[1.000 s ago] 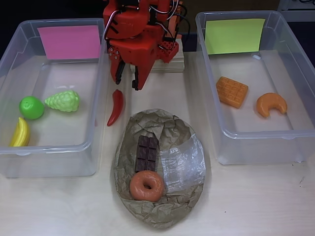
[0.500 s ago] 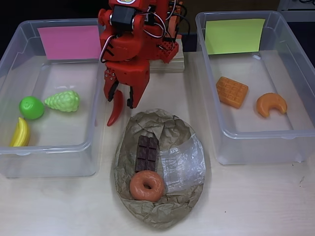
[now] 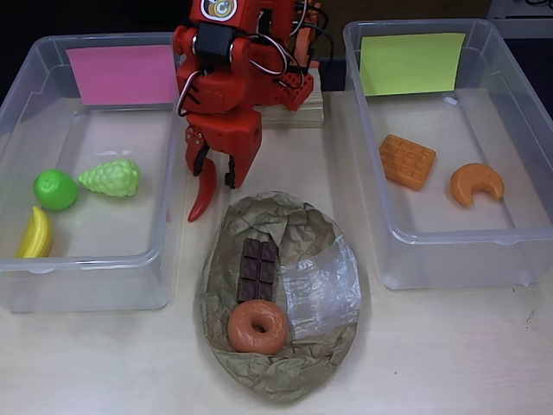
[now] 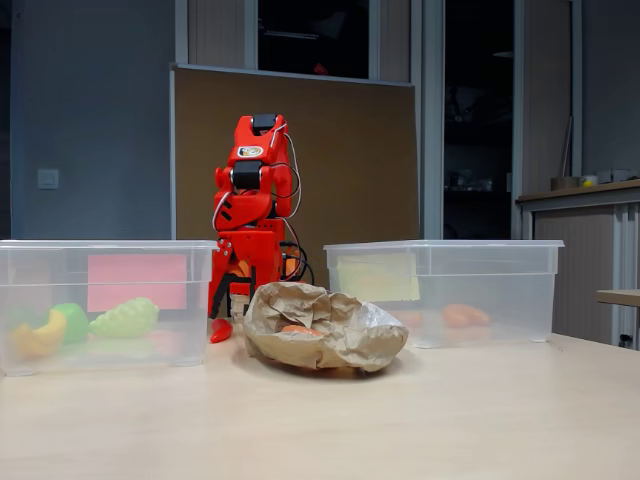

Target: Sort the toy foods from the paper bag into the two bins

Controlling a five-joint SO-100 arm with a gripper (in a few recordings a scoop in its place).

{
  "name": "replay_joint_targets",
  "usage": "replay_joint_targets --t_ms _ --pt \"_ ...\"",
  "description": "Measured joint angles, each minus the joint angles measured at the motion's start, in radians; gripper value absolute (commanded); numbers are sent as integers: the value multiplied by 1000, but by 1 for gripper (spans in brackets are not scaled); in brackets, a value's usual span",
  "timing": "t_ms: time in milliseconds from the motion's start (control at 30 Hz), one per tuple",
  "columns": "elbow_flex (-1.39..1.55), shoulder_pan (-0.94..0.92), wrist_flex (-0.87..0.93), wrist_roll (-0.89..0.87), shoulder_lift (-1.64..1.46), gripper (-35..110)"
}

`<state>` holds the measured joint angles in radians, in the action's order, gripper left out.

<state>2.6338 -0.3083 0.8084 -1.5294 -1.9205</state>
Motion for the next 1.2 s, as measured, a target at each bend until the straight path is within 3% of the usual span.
replay_joint_targets --t_ms 333,567,667,833,1200 --pt "17 0 -89 20 95 28" --pt "15 28 -55 6 124 24" --pt "15 61 -63 -35 141 19" --pt "15 133 -46 -120 173 0" --pt "15 270 58 -278 84 0"
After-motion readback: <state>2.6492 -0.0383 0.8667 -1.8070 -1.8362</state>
